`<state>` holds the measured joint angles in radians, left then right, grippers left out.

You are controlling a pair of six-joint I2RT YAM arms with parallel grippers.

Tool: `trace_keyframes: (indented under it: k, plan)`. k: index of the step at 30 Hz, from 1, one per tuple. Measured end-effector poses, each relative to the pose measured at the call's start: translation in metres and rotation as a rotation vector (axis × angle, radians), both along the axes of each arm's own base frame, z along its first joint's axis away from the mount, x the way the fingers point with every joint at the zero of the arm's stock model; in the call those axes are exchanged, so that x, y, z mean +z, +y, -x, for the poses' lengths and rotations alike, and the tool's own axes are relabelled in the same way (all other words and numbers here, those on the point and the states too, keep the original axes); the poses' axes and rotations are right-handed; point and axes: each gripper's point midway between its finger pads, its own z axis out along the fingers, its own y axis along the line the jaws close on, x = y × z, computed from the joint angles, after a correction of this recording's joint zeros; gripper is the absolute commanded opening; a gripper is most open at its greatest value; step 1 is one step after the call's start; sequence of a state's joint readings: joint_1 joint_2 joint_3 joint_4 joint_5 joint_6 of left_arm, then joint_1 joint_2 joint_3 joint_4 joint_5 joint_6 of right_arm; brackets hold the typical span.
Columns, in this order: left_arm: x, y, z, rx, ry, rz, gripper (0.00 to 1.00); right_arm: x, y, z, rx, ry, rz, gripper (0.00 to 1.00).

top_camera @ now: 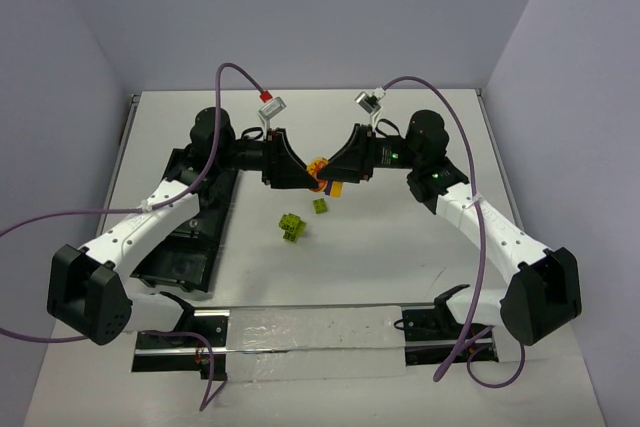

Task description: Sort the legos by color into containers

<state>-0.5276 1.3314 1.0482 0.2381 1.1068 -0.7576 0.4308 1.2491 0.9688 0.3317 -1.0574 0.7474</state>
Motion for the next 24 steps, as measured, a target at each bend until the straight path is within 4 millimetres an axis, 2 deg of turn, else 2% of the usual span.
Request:
trace_keyframes:
  k: [1,2,7,11,15,24]
  plan:
    - [-0.001,0.000,-0.001,0.006,0.001,-0.001,0.01,0.002,0.000,0.001,0.003,-0.002,-0.003,0.00]
    - [-0.001,0.000,-0.001,0.004,0.001,0.000,0.00,0.003,0.001,0.000,0.001,-0.005,-0.004,0.00]
    - [-0.001,-0.001,-0.003,0.009,0.006,0.001,0.00,0.002,0.001,-0.001,-0.004,-0.005,0.000,0.50]
    - [-0.001,-0.001,-0.003,0.011,0.005,0.001,0.00,0.004,0.001,-0.004,-0.022,-0.004,0.007,0.77]
    - [-0.001,-0.001,-0.002,0.010,0.004,0.001,0.00,0.004,0.001,-0.010,-0.059,-0.006,0.019,0.89]
    - [0.001,0.003,-0.005,0.024,-0.012,0.005,0.00,-0.004,-0.017,-0.022,-0.143,0.004,0.057,0.91]
